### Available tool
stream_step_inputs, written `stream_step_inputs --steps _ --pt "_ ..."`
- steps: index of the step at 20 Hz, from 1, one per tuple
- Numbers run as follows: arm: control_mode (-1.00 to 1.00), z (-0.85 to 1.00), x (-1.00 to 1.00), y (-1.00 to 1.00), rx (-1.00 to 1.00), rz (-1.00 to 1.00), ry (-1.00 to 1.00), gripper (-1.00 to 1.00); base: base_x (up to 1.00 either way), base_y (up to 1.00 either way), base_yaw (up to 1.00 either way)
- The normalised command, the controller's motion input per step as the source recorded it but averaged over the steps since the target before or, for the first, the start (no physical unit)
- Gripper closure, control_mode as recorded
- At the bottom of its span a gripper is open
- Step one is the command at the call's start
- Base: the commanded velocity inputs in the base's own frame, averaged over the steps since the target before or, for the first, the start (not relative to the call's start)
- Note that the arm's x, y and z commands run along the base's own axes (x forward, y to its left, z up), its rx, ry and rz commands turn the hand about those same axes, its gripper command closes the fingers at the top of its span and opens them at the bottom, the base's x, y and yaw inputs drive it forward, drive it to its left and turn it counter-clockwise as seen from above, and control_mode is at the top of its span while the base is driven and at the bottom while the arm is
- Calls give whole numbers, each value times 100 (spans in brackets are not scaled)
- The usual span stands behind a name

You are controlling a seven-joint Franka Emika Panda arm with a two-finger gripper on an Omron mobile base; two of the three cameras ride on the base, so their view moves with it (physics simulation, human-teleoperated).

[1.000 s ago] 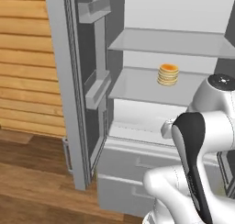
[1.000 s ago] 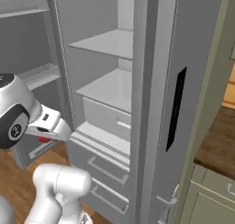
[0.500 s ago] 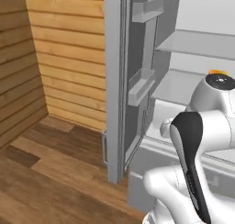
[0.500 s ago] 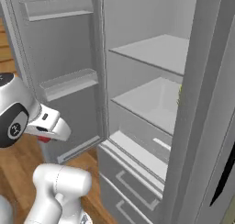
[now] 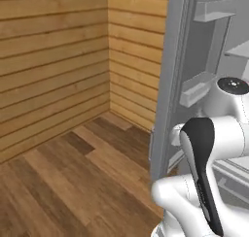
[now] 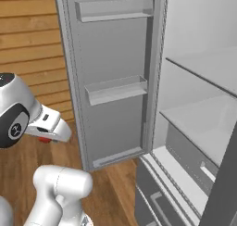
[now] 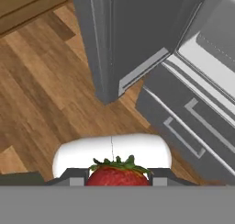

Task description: Take the strawberry from the fridge and place it on top of the pancake, located on the dining counter.

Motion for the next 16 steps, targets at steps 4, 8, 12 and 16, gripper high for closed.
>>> stream_step_inputs --steps 4,8,12,16 --pt "100 0 0 0 0 0 0 100 -76 100 45" --pt "100 0 0 0 0 0 0 100 -50 100 44" --pt "100 0 0 0 0 0 0 100 -10 95 42" --pt "100 0 0 0 0 0 0 100 6 63 43"
